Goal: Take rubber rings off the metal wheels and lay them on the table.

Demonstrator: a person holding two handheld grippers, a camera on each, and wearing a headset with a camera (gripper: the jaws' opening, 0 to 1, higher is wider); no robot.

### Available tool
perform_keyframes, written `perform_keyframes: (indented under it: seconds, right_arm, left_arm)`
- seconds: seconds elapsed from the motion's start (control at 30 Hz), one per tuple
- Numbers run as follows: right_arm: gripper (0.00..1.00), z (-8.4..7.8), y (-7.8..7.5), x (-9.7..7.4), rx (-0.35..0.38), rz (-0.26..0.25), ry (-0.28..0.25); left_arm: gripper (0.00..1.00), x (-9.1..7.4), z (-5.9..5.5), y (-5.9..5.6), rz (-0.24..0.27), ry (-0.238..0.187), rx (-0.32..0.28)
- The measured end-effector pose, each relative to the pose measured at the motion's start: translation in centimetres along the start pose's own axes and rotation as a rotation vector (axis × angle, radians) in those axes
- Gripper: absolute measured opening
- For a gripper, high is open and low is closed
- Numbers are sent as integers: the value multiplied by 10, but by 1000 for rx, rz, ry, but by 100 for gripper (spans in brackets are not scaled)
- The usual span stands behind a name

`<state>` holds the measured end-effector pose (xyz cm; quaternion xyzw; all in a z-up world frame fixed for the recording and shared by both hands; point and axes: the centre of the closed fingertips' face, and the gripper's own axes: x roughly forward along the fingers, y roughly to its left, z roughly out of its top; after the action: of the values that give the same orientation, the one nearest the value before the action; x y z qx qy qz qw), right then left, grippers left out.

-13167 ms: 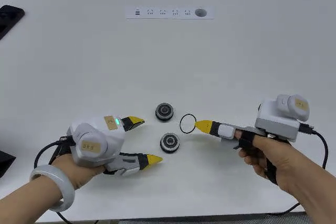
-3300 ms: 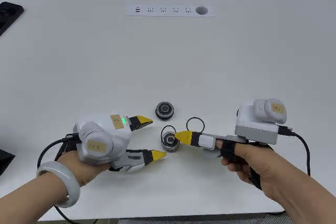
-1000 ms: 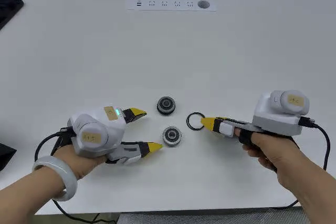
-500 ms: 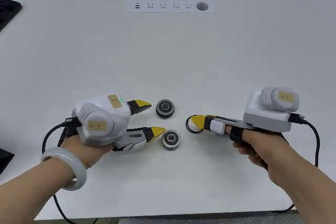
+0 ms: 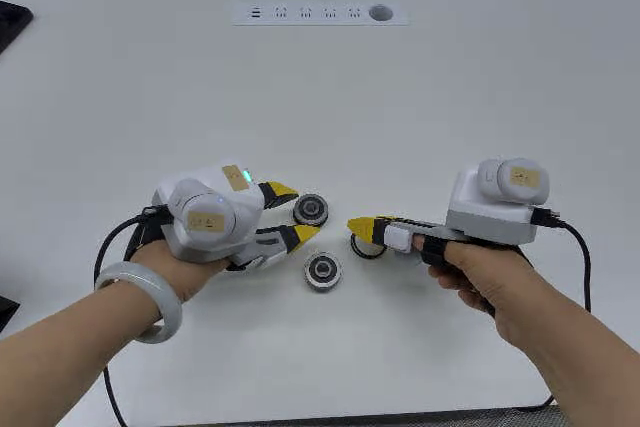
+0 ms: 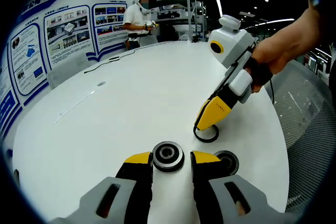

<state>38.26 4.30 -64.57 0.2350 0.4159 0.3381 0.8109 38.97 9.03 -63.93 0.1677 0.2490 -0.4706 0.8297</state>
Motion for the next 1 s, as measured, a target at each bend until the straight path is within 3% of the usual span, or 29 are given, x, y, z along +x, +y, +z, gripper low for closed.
perform_keyframes:
  seconds: [0.47, 1.0]
  right_arm:
    - [13, 4, 0, 5, 1, 8, -2]
    - [12, 3, 5, 13, 20, 22, -1]
  left_arm:
    - [20, 13, -4, 6, -8, 53, 14]
    - [14, 16, -4, 5, -33, 60, 20]
